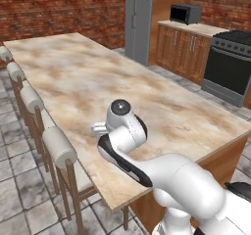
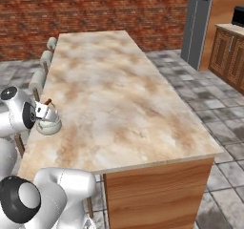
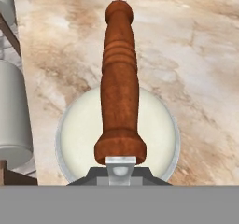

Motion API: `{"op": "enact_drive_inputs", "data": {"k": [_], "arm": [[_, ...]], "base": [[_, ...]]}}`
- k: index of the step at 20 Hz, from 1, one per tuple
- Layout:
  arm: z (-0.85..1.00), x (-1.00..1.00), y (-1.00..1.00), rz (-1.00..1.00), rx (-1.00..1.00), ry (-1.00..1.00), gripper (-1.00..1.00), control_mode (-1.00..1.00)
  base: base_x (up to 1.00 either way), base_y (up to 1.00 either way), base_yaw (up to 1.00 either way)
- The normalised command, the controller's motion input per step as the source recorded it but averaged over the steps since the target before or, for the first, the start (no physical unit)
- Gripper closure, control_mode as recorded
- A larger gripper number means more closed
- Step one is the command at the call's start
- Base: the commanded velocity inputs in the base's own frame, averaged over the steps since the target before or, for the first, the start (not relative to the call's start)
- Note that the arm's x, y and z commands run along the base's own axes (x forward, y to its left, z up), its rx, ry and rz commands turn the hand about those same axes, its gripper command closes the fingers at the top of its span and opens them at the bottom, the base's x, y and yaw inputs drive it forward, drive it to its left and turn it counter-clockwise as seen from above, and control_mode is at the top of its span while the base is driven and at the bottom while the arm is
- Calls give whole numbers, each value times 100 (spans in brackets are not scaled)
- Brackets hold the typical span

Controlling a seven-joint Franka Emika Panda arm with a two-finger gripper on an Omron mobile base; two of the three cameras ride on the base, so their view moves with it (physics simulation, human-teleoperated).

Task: The kettle is done boiling. Turn off the stove, then wait for 300 timesteps before moving the kettle to the dining table.

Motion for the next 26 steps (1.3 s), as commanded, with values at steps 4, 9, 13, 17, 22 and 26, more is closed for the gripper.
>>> {"op": "enact_drive_inputs", "data": {"k": [4,9,13,17,22,26], "arm": [[-15,12,0,0,0,0,100,-100],[-16,15,0,0,0,0,100,-100],[-18,15,0,0,0,1,100,-100],[-16,17,0,0,0,2,100,-100],[-14,19,0,0,0,2,100,-100],[-15,18,0,0,0,2,100,-100]], "base": [[0,0,0],[0,0,0],[0,0,0],[0,0,0],[0,0,0],[0,0,0]]}}
